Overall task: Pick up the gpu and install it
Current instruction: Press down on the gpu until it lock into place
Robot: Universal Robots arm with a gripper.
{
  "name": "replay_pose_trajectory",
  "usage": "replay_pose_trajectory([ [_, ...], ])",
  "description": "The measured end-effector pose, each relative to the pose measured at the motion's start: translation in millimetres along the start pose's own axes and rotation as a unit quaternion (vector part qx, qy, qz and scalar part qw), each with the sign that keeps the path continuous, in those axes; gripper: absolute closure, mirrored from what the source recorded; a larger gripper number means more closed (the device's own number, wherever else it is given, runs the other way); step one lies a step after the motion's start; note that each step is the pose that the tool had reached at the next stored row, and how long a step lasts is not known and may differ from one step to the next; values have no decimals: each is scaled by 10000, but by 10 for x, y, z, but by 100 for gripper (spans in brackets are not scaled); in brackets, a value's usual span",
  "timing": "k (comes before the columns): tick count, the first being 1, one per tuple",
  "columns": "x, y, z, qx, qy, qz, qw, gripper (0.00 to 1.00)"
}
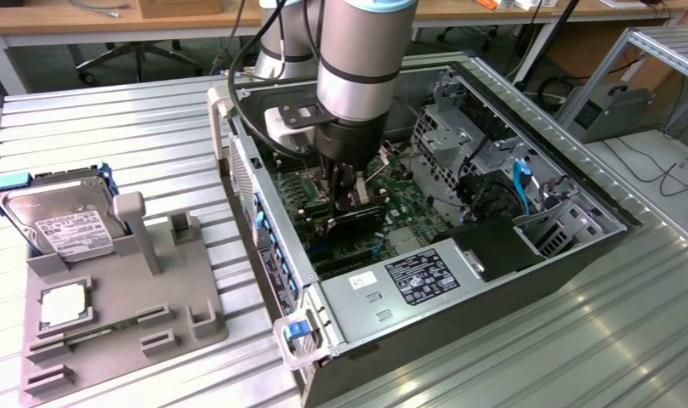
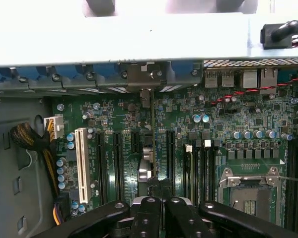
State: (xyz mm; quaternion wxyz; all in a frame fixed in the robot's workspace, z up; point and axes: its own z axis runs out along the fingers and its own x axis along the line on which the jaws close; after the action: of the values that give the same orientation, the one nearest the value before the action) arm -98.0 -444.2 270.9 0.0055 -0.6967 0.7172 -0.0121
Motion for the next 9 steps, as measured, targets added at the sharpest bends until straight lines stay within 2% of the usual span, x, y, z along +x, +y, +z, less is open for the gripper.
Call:
replay_pose_trajectory([
  [9, -3, 14, 0, -2, 0, 0, 10000, 89],
])
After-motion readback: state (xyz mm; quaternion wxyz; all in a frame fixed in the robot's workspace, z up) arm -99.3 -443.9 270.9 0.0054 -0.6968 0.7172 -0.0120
